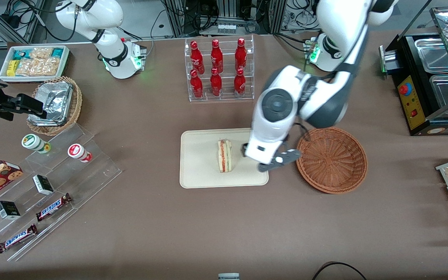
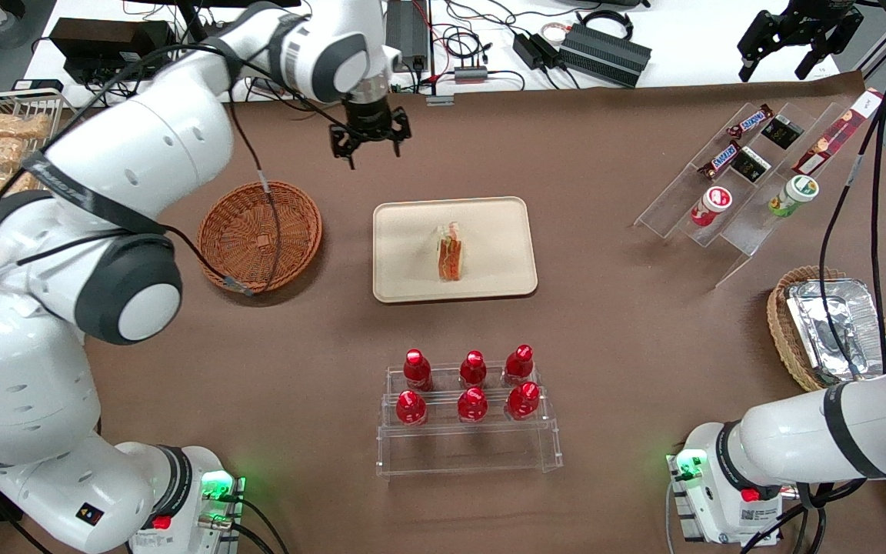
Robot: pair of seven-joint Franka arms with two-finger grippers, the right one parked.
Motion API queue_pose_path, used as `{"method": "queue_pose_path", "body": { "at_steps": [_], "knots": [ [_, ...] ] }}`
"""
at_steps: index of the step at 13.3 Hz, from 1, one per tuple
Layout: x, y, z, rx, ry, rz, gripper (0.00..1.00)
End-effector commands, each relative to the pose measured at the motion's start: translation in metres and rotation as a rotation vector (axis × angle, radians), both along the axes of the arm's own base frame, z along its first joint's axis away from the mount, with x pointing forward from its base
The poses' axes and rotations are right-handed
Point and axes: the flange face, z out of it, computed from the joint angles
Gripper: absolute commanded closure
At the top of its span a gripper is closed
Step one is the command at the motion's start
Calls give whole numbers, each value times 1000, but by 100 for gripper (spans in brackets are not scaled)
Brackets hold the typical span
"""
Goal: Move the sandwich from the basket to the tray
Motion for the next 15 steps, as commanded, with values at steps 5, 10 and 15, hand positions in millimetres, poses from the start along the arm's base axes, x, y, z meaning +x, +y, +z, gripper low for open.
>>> {"method": "queue_pose_path", "body": {
  "at_steps": [5,10,15],
  "knots": [
    [-32,136,30,1,54,-148,0],
    [-40,208,66,-40,56,-220,0],
    [-42,302,131,-114,153,-390,0]
  ]
}}
